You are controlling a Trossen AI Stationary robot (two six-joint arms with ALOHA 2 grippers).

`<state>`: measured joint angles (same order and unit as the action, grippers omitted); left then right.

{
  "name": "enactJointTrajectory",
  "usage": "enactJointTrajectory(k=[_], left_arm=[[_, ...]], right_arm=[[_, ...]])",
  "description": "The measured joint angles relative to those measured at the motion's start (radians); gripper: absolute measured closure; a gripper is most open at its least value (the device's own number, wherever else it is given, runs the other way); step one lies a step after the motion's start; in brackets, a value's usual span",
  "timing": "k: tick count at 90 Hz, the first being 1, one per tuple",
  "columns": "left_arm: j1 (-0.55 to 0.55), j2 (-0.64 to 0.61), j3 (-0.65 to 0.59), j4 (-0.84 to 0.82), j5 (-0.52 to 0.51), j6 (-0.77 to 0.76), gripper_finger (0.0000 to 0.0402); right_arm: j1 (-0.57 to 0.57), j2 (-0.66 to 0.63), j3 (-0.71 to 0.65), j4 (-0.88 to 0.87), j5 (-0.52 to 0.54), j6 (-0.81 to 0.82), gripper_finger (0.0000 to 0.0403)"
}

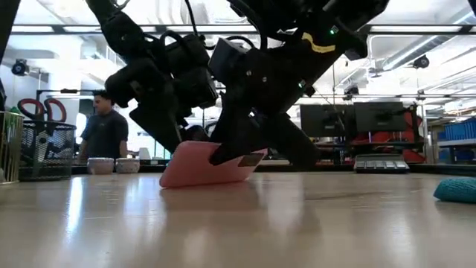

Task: Apply microfiber cloth
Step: Spray the pink cellphone with the orange spray bottle

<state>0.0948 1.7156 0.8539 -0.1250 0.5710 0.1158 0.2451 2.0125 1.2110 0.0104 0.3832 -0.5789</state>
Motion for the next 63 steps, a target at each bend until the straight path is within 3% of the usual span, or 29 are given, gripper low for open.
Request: enactJointTrajectory(k=[14, 26, 37, 46, 56, 63], left_arm=[[0.002, -0.051, 0.0, -0.07, -0.012, 0.002, 0.0213], [-0.007, -0.133, -0.008, -0.126, -0.016, -0.006, 0.0218], [-0.037, -0.197, -0.056, -0.004, -0.118, -0.016, 0.0218], [-0.06, -0.229, -0.109, 0.118, -0.243, -0.019, 0.0211], [-0.073, -0.245, -0.176, 0.268, -0.368, -0.049, 0.0196], [-0.072, -0.245, -0.226, 0.381, -0.387, -0.08, 0.0184]], right_arm=[[0.0, -0.011, 0.009, -0.029, 0.001, 0.037, 0.0391], [-0.008, -0.03, 0.068, -0.231, 0.008, 0.129, 0.0388], [-0.033, -0.046, 0.144, -0.429, -0.014, 0.218, 0.039], [-0.06, -0.055, 0.199, -0.542, -0.102, 0.299, 0.0391], [-0.091, -0.056, 0.239, -0.588, -0.231, 0.39, 0.0392], [-0.109, -0.056, 0.252, -0.595, -0.256, 0.445, 0.0392]])
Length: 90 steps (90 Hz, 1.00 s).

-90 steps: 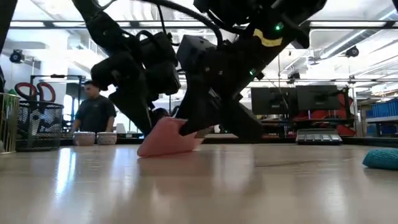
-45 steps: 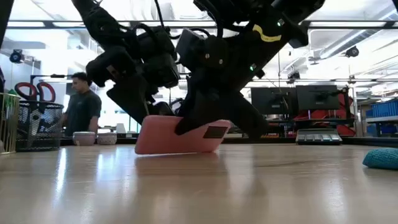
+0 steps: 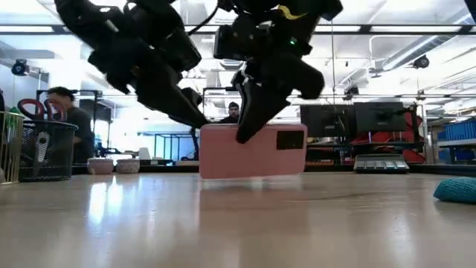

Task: Apply microfiber cloth
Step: Spray the pink cellphone with the orange spray bottle

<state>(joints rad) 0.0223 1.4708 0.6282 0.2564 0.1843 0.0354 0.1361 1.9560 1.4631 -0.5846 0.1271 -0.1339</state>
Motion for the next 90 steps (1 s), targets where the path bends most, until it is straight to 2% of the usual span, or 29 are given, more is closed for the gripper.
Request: enactJointTrajectory(k=[17, 34, 50, 71, 90], left_arm=[[-0.001, 0.018, -0.082, 0.205, 0.008, -0.045, 0.0164], [-0.002, 0.045, -0.131, 0.335, -0.021, -0.055, 0.0165], [-0.002, 0.09, -0.175, 0.421, -0.12, -0.075, 0.0185], [-0.002, 0.215, -0.17, 0.591, -0.123, -0.092, 0.0212], [-0.002, 0.275, -0.167, 0.618, -0.124, -0.101, 0.0253]], right_arm=[[-0.041, 0.001, 0.002, 0.007, 0.004, 0.09, 0.0392], [-0.07, 0.001, 0.003, -0.002, -0.025, 0.116, 0.0393], [-0.073, 0.001, 0.002, 0.018, -0.03, 0.116, 0.0393], [-0.081, 0.001, 0.001, 0.034, -0.032, 0.129, 0.0386], [-0.082, 0.002, -0.006, 0.014, -0.044, 0.134, 0.0387]])
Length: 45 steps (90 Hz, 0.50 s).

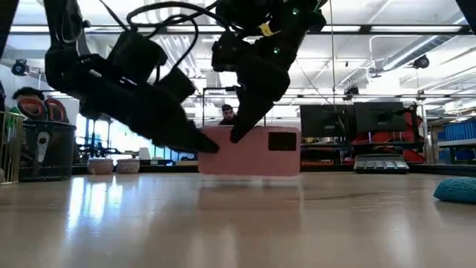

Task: Apply microfiber cloth
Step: Spray the pink cellphone with the orange spray bottle

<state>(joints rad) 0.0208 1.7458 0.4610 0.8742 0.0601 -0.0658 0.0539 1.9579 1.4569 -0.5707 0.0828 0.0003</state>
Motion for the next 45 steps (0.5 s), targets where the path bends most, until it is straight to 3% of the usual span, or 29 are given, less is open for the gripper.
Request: enactJointTrajectory(k=[16, 33, 45], left_arm=[[0.0, 0.016, 0.0, 0.028, 0.0, 0.0, 0.0302], [0.0, 0.034, 0.006, 0.043, 0.001, -0.001, 0.038], [-0.001, 0.039, 0.006, 0.047, -0.011, -0.013, 0.0381]], right_arm=[[-0.002, 0.017, -0.009, 0.004, -0.008, 0.0, 0.0374], [-0.002, 0.02, -0.009, 0.007, 0.001, 0.0, 0.0353], [0.0, 0.012, 0.015, -0.049, 0.0, -0.003, 0.0334]])
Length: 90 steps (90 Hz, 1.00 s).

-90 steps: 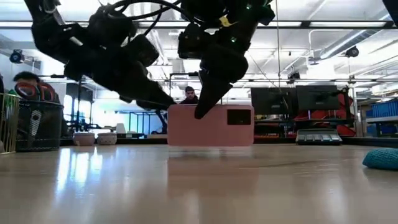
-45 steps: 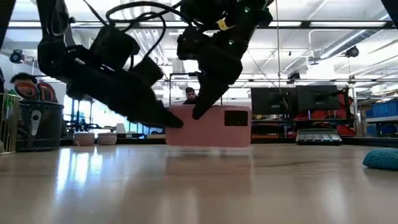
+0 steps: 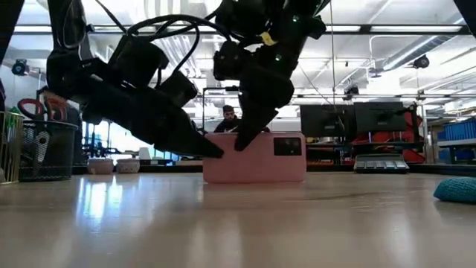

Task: Apply microfiber cloth
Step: Spray the pink cellphone with the orange spray bottle

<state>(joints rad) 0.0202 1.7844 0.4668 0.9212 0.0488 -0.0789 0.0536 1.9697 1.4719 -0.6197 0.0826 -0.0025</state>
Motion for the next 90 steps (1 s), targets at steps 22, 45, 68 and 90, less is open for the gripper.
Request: enactJointTrajectory(k=[22, 45, 68, 90], left_arm=[[0.0, -0.001, -0.002, -0.004, -0.031, -0.01, 0.0376], [0.0, -0.001, -0.002, -0.006, -0.043, -0.011, 0.0376], [0.0, -0.002, -0.002, -0.017, -0.042, -0.012, 0.0378], [-0.01, -0.002, -0.002, -0.021, -0.041, -0.024, 0.0378]], right_arm=[[0.005, -0.011, 0.115, -0.262, 0.003, 0.075, 0.03], [0.033, -0.041, 0.243, -0.599, 0.003, 0.38, 0.0269], [0.153, -0.1, 0.272, -0.86, -0.046, 0.755, 0.0254], [0.307, -0.176, 0.272, -0.926, -0.197, 1.037, 0.0257]])
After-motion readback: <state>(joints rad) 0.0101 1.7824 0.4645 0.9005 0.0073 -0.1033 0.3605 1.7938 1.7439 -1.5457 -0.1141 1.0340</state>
